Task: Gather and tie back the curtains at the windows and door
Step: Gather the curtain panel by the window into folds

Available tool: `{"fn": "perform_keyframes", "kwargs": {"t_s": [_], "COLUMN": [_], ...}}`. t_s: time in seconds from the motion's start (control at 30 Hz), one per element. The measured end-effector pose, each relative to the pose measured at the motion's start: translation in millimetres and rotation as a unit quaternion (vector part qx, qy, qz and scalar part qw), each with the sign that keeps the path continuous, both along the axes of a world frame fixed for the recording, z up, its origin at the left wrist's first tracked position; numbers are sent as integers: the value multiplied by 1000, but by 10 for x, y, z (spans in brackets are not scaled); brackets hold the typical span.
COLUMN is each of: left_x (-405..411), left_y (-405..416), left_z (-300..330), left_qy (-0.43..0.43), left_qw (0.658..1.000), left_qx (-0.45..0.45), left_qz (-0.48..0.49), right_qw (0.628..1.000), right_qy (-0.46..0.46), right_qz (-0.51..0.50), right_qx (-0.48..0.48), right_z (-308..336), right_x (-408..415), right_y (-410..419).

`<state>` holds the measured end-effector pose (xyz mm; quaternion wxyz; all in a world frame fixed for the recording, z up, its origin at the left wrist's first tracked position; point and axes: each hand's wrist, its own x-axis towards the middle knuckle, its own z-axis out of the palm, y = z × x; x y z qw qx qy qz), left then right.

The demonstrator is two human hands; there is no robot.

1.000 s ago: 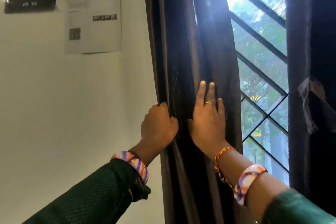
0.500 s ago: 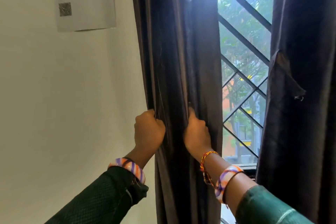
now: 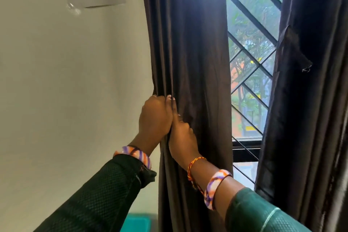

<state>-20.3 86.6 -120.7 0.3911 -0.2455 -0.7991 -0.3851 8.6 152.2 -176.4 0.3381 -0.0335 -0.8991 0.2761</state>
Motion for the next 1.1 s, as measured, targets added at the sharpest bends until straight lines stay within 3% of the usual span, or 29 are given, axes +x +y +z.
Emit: {"fn": "perform_keyframes", "kwargs": {"t_s": [0.13,0.3,0.37,0.47,0.53,0.6,0.7,0.9,1.1], "left_x": [174,226,213,222,251,298,362,459,499], "left_y": [-34,-136,-215,-320,-334,-293,-173,75,184], "left_z": [0,43,44,31,25,14,-13,-41,-64], "left_qy": [-7,-4,3,2,1,6,14,5,53], "left_qw": [1000,998,997,997,997,997,998,999,998], "left_qx": [-6,-42,-46,-46,-39,-38,-42,-29,-9], "left_qz": [-9,43,54,68,73,69,50,24,-21], "right_qw": [1000,992,982,929,949,983,987,992,997], "right_qy": [-7,-27,82,246,205,88,15,-30,-25], "right_qz": [15,29,-15,-154,-184,-160,-98,-123,-57], "right_qx": [6,119,171,230,152,3,-129,28,45], "right_z": [-77,67,136,233,339,417,409,196,-5], "right_x": [195,570,716,806,854,853,771,804,698], "right_y": [-76,-20,71,308,513,657,735,465,210]}}
